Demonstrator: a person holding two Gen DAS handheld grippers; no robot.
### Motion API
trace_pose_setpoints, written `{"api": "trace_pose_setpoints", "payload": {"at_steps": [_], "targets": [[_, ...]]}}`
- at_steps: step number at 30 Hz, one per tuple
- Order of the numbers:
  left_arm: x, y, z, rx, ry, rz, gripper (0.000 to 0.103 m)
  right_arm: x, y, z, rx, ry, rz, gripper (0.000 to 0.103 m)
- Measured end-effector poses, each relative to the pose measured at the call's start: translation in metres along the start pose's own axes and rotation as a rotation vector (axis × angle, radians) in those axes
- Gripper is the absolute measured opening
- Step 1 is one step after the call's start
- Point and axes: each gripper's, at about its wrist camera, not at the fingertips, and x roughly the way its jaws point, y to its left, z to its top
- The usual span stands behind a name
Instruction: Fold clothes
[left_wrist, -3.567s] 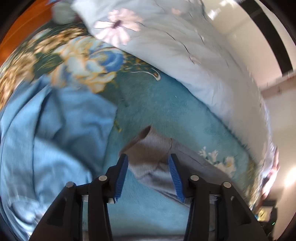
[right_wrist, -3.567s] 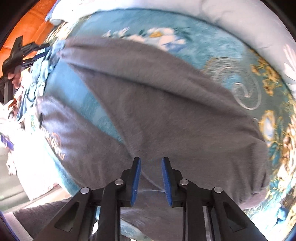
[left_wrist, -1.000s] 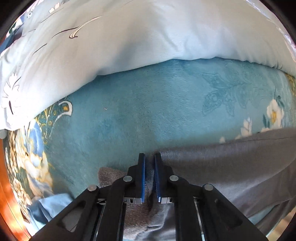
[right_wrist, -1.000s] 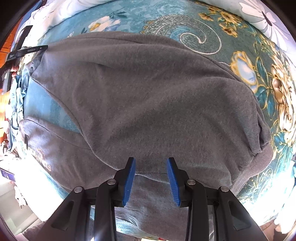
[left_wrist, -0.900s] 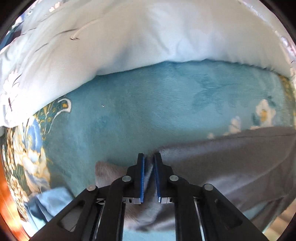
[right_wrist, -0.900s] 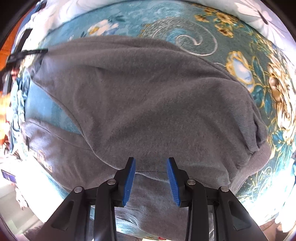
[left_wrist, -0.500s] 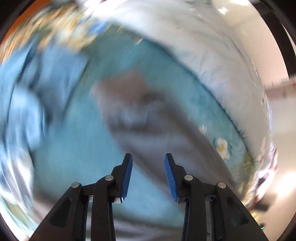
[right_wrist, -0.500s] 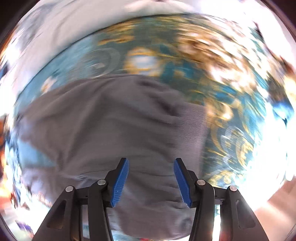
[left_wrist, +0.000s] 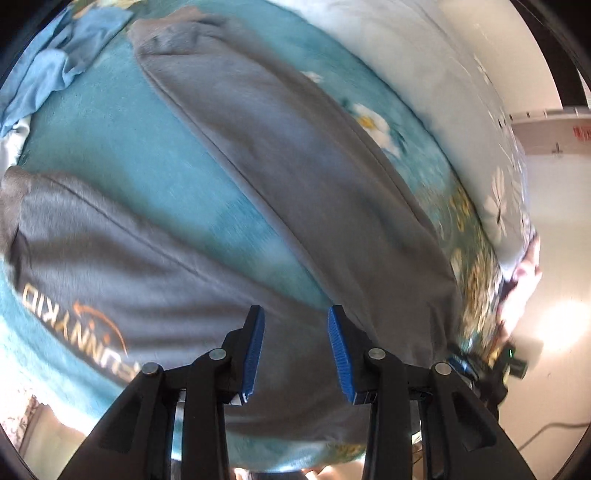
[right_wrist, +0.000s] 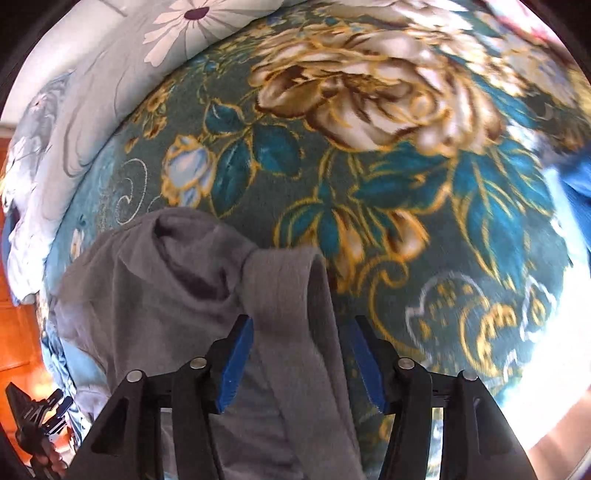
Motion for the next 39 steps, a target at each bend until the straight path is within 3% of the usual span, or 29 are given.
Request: {"api": "trace_pose_setpoints", "payload": {"at_steps": [6, 11, 16, 20, 26, 28, 33, 36, 39], "targets": [[-0.01, -0.018, -0.034, -0.01, -0.021, 0.055, 0.037, 0.01, -0.003, 0.008, -0.077, 0.017, 0.09, 0.058], [-0.023, -0.023, -0.052, -0.018, -0.031, 0.067, 0.037, 0.011, -0.003, 0.008, -0.107, 0.02, 0.148, 0.044], [-0.025, -0.04, -0.057, 0.003, -0.038, 0.075, 0.037, 0.001, -0.015, 0.004, -0.074, 0.0, 0.19, 0.011], [-0.03, -0.052, -0.057, 0.031, -0.047, 0.07, 0.037, -0.009, -0.026, 0.004, -0.054, -0.034, 0.173, 0.009], [-0.034, -0.055, -0.056, 0.047, -0.047, 0.07, 0.037, -0.011, -0.025, 0.001, -0.054, -0.038, 0.18, 0.014], [-0.036, -0.052, -0.059, 0.045, -0.044, 0.074, 0.037, -0.009, -0.022, -0.002, -0.061, -0.056, 0.178, 0.028], [-0.037, -0.037, -0.063, -0.005, -0.044, 0.06, 0.037, -0.019, -0.056, -0.071, 0.019, -0.009, 0.172, 0.049], [-0.038, -0.033, -0.065, -0.026, -0.053, 0.044, 0.037, -0.009, -0.084, -0.115, 0.095, 0.077, 0.177, 0.05], [-0.04, -0.039, -0.064, 0.005, -0.048, 0.046, 0.037, 0.002, -0.107, -0.145, 0.217, 0.131, 0.241, 0.053]]}}
